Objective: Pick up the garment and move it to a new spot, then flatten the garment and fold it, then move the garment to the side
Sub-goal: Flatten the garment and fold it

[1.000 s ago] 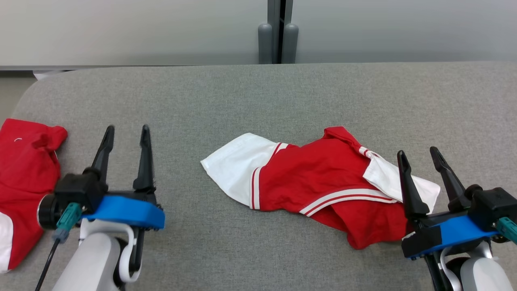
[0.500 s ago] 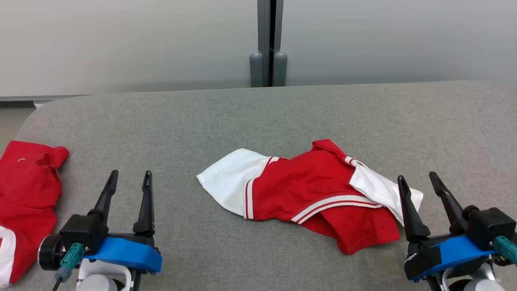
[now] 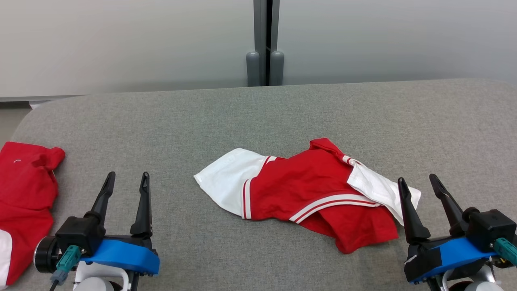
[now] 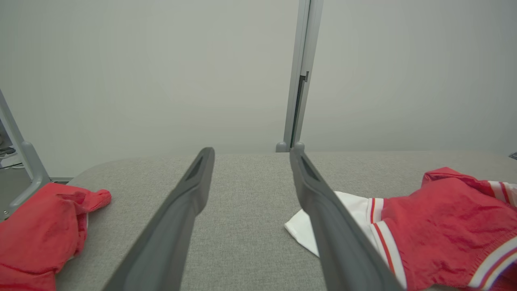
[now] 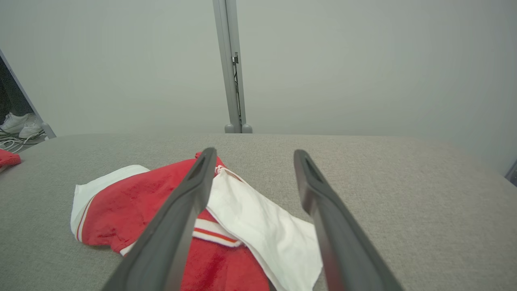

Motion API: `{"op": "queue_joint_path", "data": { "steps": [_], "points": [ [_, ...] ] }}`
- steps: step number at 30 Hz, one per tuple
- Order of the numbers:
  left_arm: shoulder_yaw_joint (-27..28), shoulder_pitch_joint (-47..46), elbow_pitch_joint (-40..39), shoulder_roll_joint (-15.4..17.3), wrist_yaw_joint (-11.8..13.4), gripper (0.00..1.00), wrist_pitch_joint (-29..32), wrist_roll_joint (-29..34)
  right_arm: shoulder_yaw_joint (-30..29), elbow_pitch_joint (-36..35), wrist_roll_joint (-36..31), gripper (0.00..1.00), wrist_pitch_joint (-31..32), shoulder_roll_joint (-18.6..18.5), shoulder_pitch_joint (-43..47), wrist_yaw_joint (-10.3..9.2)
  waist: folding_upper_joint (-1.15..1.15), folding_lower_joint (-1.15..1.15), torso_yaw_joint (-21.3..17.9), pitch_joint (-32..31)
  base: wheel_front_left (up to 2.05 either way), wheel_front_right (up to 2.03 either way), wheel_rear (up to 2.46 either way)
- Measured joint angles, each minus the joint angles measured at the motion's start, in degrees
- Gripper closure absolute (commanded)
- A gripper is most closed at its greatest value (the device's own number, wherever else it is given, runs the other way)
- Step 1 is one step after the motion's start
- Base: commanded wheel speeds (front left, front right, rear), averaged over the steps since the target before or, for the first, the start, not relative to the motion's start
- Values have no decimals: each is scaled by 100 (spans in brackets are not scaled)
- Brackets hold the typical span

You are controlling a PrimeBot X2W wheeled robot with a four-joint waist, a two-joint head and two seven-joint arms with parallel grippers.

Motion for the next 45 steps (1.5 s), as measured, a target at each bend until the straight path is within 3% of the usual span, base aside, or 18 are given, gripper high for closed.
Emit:
{"op": "queue_joint_path", "data": {
  "steps": [13, 20, 27, 35, 36, 38, 39, 45],
  "points": [
    [-30, -80, -82, 19, 68, 0, 7, 7, 223, -113, -99, 0, 74, -102, -155, -1, 0, 0, 47, 194, 0, 0, 0],
    [-129, -511, -103, -89, 45, 0, -35, 120, 1611, 127, -64, 0, 461, -505, -784, 0, 0, 0, 206, 643, 0, 0, 0],
    [-188, -966, 9, -350, -70, 0, -131, 221, 3027, 896, 48, 0, 911, -924, -1557, 0, 1, 1, 499, 1194, 0, 0, 0],
    [-143, -1223, 260, -611, -220, 0, -178, 337, 3724, 1770, 136, 0, 1349, -1252, -2337, 0, 0, 0, 875, 1609, 0, 0, 0],
    [-113, -1229, 268, -634, -243, 0, -178, 364, 3778, 1826, 144, 23, 1413, -1263, -2407, 0, 0, 0, 901, 1630, 0, 0, 0],
    [-67, -1238, 271, -693, -264, 0, -179, 414, 3874, 1898, 220, 84, 1466, -1298, -2508, -1, 0, -1, 932, 1643, 0, 0, 0],
    [-37, -1239, 285, -717, -280, 0, -179, 433, 3922, 1930, 271, 100, 1508, -1303, -2559, -1, 0, -1, 936, 1626, 0, 0, 0],
    [121, -1157, 337, -800, -347, 0, -179, 565, 4076, 1851, 408, 100, 1229, -1274, -2609, -7, 1, 1, 875, 1443, 0, 0, 0]
  ]
}}
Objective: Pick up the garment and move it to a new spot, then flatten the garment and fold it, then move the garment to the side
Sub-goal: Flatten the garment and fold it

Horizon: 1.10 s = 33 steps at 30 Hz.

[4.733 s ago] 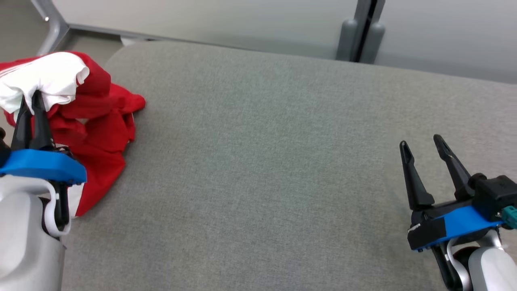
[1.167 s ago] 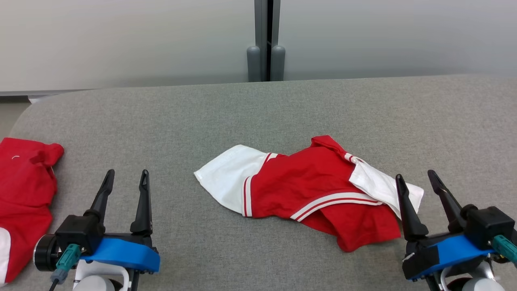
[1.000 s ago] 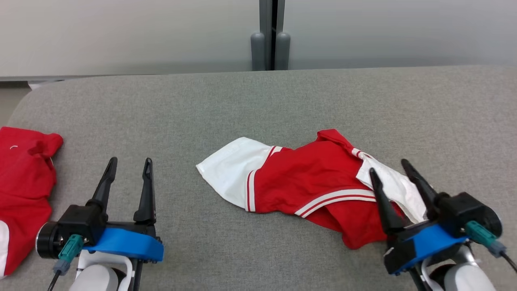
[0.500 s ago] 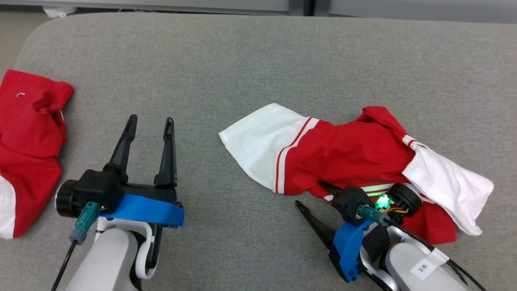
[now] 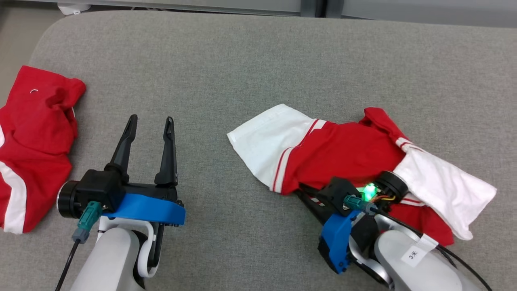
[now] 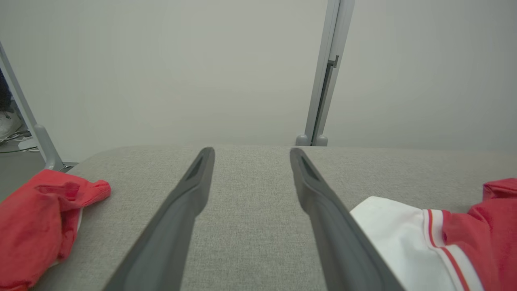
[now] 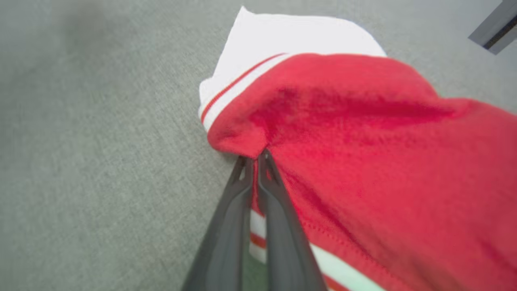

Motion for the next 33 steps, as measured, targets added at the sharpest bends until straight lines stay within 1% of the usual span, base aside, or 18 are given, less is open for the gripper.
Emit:
{"op": "queue_joint_path", "data": {
  "steps": [6, 8, 10, 14, 19, 23, 27, 31, 33],
  "points": [
    [88, 60, 49, -8, -66, 0, 0, 100, 20, -653, 196, 100, -598, 377, -291, 5, 0, -1, -155, -201, 0, 0, 0],
    [113, 87, 59, -1, -73, 0, 0, 121, -89, -910, 285, 100, -815, 546, -408, 7, 0, -1, -231, -253, 0, 0, 0],
    [144, 119, 67, 11, -75, 0, -1, 140, -323, -1166, 344, 100, -1028, 709, -517, 7, 0, -1, -319, -293, 0, 0, 0],
    [172, 183, 58, 37, -66, 0, -1, 156, -1326, -1438, 428, 100, -1220, 925, -509, 7, 0, -1, -508, -351, 0, 0, 0],
    [164, 186, 45, 56, -75, 0, -1, 159, -2884, -1339, 447, 100, -1211, 1042, -71, 7, -1, -1, -683, -326, 0, 0, 0],
    [138, 169, 43, 75, -93, 0, 0, 182, -4144, -1000, 453, 100, -1235, 1133, 269, 7, 0, -1, -747, -206, 0, 0, 0],
    [120, 126, 30, 94, -93, 0, 1, 189, -5315, -483, 559, 100, -1328, 1193, 486, 7, 0, -1, -783, -75, 0, 0, 0],
    [105, 79, 30, 101, -92, 0, 1, 191, -6218, 168, 665, 100, -1432, 1215, 547, 5, 0, 0, -785, 32, 0, 0, 0],
    [101, 75, 29, 102, -92, 0, 1, 191, -6461, 450, 722, 100, -1479, 1202, 554, 5, 0, -1, -782, 67, 0, 0, 0]
  ]
}}
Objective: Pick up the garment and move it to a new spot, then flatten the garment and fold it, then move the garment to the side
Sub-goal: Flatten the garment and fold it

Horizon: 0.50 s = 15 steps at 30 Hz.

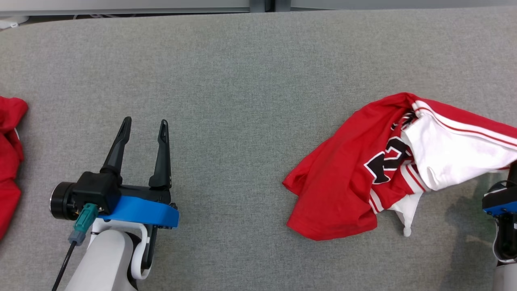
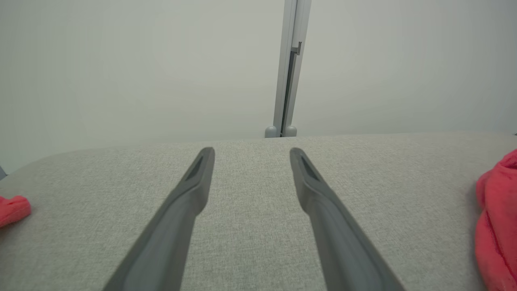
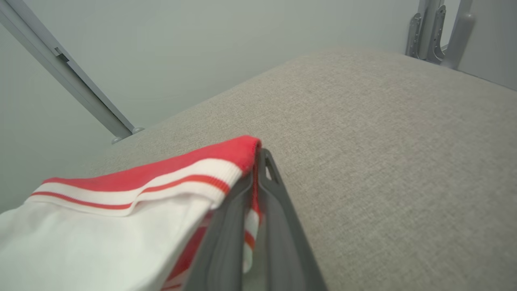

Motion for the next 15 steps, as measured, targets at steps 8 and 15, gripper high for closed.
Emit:
{"op": "queue_joint_path", "data": {
  "steps": [8, 15],
  "points": [
    [24, 5, 62, 18, 36, 0, 0, -12, 431, -198, -582, 0, -771, -289, 181, 0, -1, 0, 16, -80, 0, 0, 0],
    [74, 252, 92, 70, 107, 0, -1, -53, 1213, -1410, -1185, 0, -792, -223, 862, 1, -1, -1, 7, -411, 0, 0, 0]
  ]
}}
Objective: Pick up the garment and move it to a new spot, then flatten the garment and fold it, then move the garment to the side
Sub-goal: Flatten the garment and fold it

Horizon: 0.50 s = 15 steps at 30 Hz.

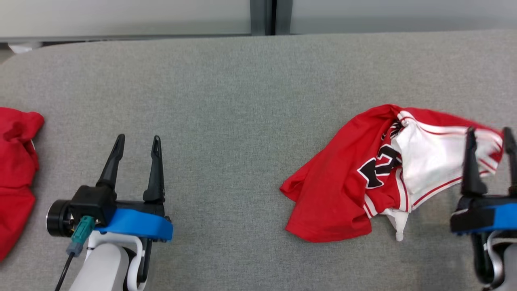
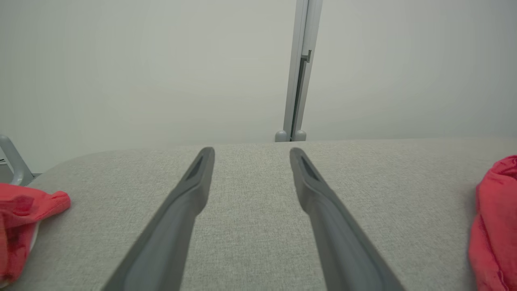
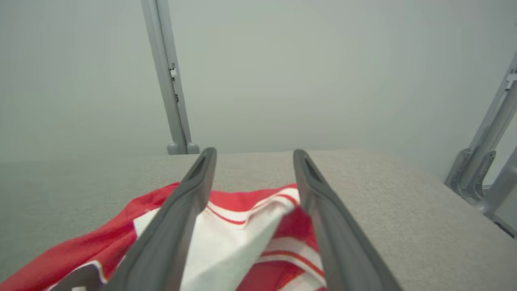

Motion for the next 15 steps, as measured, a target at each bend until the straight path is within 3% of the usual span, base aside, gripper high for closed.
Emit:
{"op": "queue_joint_path", "data": {
  "steps": [8, 15],
  "points": [
    [-29, 358, -56, 43, 74, 0, 38, -52, 472, -1011, -129, 0, 461, 183, 869, 0, 0, 0, -1, -349, 0, 0, 0],
    [-47, 581, -182, 92, 142, 0, 138, -94, 619, -1381, -90, 0, 710, 266, 1155, 0, 0, 0, -16, -478, 0, 0, 0]
  ]
}}
